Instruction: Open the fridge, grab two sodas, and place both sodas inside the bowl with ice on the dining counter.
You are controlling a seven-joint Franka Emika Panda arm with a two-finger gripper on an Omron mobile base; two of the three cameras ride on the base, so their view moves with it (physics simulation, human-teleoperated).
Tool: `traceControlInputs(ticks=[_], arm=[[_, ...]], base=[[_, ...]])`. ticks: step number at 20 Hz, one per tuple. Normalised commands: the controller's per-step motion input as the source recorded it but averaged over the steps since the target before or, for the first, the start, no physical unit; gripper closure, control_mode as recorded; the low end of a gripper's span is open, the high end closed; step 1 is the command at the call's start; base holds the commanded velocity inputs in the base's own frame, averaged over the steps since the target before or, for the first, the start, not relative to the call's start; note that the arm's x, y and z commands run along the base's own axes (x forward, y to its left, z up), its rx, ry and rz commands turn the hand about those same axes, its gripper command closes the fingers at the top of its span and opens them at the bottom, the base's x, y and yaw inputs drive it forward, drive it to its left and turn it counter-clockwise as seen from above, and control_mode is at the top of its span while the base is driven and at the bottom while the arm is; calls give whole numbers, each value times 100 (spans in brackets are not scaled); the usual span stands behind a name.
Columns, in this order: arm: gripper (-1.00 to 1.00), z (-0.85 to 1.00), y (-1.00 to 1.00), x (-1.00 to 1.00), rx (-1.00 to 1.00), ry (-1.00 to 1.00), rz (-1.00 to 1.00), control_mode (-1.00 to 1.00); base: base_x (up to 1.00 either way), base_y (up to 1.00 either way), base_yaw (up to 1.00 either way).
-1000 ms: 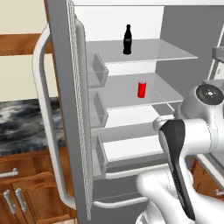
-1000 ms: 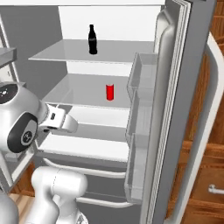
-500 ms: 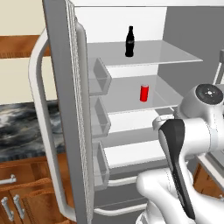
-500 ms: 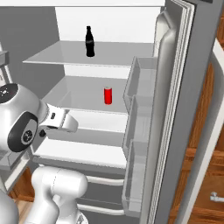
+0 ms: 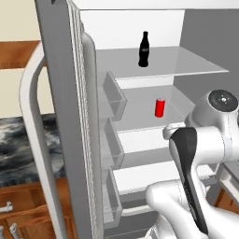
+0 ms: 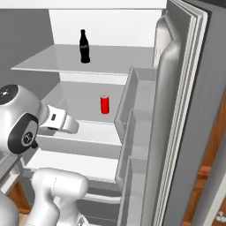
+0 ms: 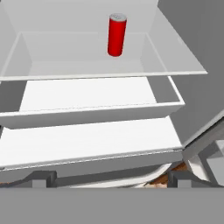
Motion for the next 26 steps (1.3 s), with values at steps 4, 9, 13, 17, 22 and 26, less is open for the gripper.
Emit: traceControlInputs(ticks=[4, 9, 13, 17, 22, 26], arm=[[-100, 0, 0, 0, 0, 0, 0, 100], [-100, -33, -7, 1, -9, -34, 8, -100], [-100, -19, -19, 1, -9, -45, 9, -100], [-100, -14, -14, 24, 0, -34, 8, -100], [-100, -41, -2, 36, 0, -27, 9, -100], [-100, -31, 0, 42, 0, -18, 3, -100]], base=[[42, -26, 1], [3, -5, 1], [0, 0, 0], [0, 0, 0], [0, 0, 0], [0, 0, 0]])
